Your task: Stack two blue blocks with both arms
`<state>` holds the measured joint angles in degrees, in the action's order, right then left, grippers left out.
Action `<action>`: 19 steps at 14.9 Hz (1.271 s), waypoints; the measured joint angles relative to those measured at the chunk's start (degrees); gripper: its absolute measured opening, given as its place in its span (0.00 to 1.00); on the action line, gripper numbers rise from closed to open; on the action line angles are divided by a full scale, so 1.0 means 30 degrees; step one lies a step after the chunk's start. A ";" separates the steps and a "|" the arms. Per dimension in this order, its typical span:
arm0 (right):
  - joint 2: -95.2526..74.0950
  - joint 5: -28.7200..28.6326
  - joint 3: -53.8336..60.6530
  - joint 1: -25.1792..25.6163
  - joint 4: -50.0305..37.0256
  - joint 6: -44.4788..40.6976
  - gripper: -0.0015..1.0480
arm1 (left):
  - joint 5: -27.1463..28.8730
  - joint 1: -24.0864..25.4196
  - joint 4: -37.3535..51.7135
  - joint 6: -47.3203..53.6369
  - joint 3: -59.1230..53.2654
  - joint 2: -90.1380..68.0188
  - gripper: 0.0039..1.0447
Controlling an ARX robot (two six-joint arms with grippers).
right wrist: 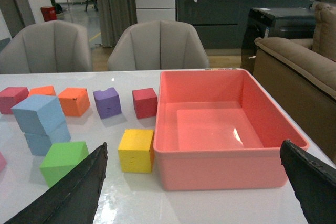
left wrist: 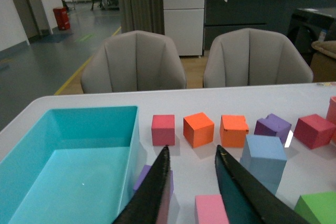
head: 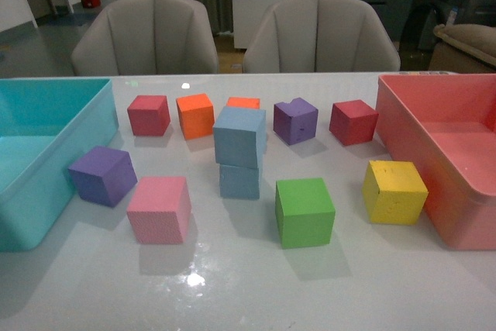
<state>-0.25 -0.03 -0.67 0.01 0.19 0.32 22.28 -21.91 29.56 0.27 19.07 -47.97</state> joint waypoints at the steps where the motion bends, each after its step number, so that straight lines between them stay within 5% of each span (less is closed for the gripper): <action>1: 0.0000 0.0007 0.0000 0.0000 0.0007 0.0000 0.94 | -0.0896 0.0765 -0.0080 0.0000 -0.0976 0.0816 0.16; 3: 0.0000 0.0007 0.0000 0.0000 0.0000 0.0000 0.94 | -0.2251 0.2237 -0.0408 -0.0051 -0.2448 0.2419 0.01; 11: 0.0000 0.0007 0.0000 0.0000 -0.0007 0.0000 0.94 | -0.7286 0.7249 -0.3038 -0.0066 -0.5282 0.7985 0.01; 19: 0.0000 0.0007 0.0000 0.0000 0.0000 0.0000 0.94 | -0.7424 0.7278 -0.5435 -0.0080 -0.6156 1.1555 0.01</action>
<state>-0.25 -0.01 -0.67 0.01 0.19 0.32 0.01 -0.08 13.26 0.03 0.60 -13.30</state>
